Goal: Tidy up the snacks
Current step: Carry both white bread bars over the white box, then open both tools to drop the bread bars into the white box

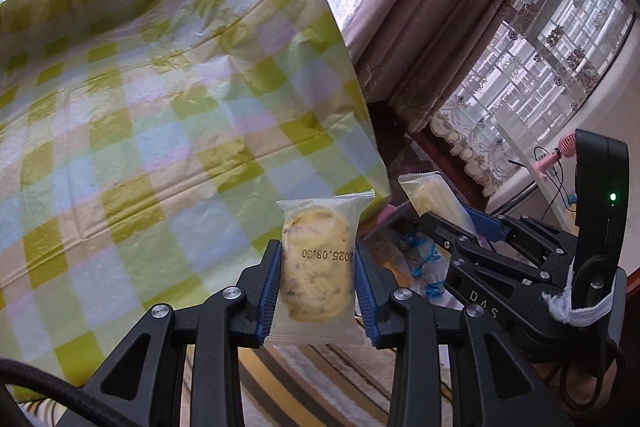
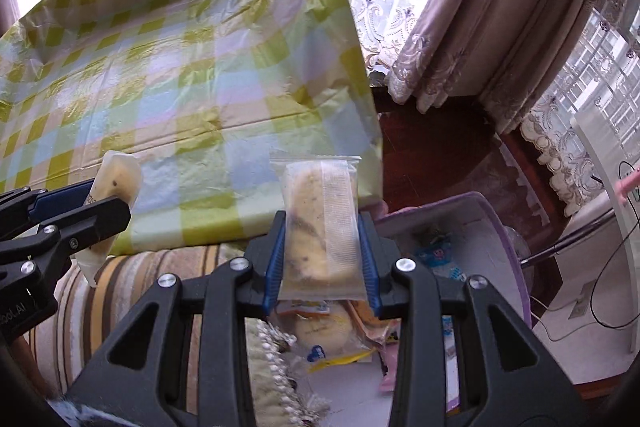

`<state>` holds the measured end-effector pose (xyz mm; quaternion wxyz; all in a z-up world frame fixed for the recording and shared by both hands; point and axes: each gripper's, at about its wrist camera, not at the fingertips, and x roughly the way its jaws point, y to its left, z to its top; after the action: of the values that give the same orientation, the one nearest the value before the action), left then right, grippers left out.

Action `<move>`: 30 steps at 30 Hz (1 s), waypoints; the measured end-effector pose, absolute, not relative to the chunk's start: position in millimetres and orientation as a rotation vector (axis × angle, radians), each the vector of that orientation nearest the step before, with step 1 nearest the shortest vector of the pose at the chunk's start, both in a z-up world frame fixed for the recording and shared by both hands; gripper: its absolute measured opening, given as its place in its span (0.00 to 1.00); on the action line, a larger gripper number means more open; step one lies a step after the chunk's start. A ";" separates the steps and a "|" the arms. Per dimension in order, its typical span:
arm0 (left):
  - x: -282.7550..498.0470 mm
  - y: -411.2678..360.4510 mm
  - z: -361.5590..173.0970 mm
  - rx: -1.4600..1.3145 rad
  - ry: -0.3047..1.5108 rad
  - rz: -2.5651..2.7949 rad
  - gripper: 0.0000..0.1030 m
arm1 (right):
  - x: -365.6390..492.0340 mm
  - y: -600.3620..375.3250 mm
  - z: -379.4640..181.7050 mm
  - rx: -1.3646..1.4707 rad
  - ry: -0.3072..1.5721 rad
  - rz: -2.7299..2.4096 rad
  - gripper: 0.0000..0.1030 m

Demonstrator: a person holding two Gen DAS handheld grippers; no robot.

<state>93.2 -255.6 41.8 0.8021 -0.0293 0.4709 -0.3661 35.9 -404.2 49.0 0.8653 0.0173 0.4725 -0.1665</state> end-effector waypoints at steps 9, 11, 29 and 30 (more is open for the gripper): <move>57.6 -317.5 29.5 -0.044 1.119 -0.872 0.35 | -23.9 -455.3 46.0 0.097 0.996 -0.474 0.36; 51.9 -329.1 24.0 -0.035 1.146 -0.874 0.35 | -34.2 -466.8 42.8 0.120 1.000 -0.501 0.36; 26.0 -349.9 7.9 0.006 1.233 -0.832 0.62 | -85.7 -517.9 23.7 0.242 1.020 -0.642 0.44; 23.5 -346.1 7.9 -0.002 1.240 -0.823 0.68 | -87.0 -517.6 24.7 0.244 1.018 -0.646 0.49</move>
<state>23.5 -346.1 7.9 0.7356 -0.0008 0.5643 -0.3748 -87.0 -517.6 24.7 0.8166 0.1145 0.4776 -0.3032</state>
